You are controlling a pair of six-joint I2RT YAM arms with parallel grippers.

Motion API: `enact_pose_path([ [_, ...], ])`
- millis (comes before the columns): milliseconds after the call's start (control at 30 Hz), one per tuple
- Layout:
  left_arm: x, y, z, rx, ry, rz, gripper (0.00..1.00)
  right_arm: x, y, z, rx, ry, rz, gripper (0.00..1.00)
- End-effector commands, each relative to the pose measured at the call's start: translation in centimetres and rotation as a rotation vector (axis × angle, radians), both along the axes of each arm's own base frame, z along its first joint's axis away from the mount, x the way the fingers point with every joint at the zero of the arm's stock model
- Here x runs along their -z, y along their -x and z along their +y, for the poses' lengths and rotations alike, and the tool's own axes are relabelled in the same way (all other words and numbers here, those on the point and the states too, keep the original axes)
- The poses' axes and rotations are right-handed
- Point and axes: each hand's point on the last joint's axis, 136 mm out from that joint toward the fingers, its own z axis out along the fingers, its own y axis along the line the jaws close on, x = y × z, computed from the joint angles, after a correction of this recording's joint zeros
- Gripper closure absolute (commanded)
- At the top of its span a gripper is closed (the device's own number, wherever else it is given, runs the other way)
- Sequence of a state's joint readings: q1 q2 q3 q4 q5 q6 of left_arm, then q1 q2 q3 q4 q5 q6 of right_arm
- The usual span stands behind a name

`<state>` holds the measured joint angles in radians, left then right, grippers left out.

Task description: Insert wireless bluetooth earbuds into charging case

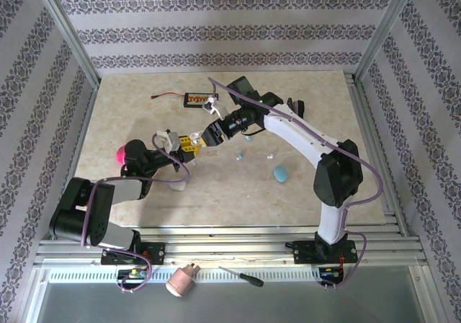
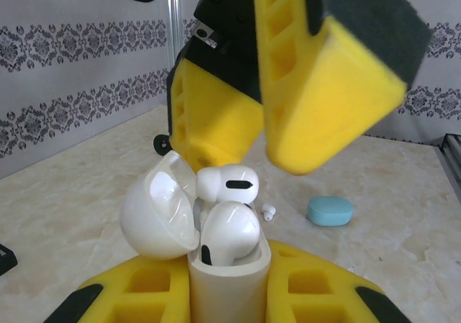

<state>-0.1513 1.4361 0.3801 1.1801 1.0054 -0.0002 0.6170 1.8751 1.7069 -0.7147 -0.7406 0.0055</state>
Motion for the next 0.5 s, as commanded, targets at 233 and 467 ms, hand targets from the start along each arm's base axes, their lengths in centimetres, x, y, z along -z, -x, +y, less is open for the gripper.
enact_pose_path([
  [233, -1.0, -1.3, 0.6, -0.095, -0.043, -0.127, 1.0, -1.0, -3.6, -2.9, 0.32, 0.129, -0.129, 0.37],
  [467, -0.3, -2.2, 1.0, -0.137, -0.074, -0.136, 1.0, -0.9, -3.7, -1.8, 0.448, 0.141, -0.155, 0.46],
])
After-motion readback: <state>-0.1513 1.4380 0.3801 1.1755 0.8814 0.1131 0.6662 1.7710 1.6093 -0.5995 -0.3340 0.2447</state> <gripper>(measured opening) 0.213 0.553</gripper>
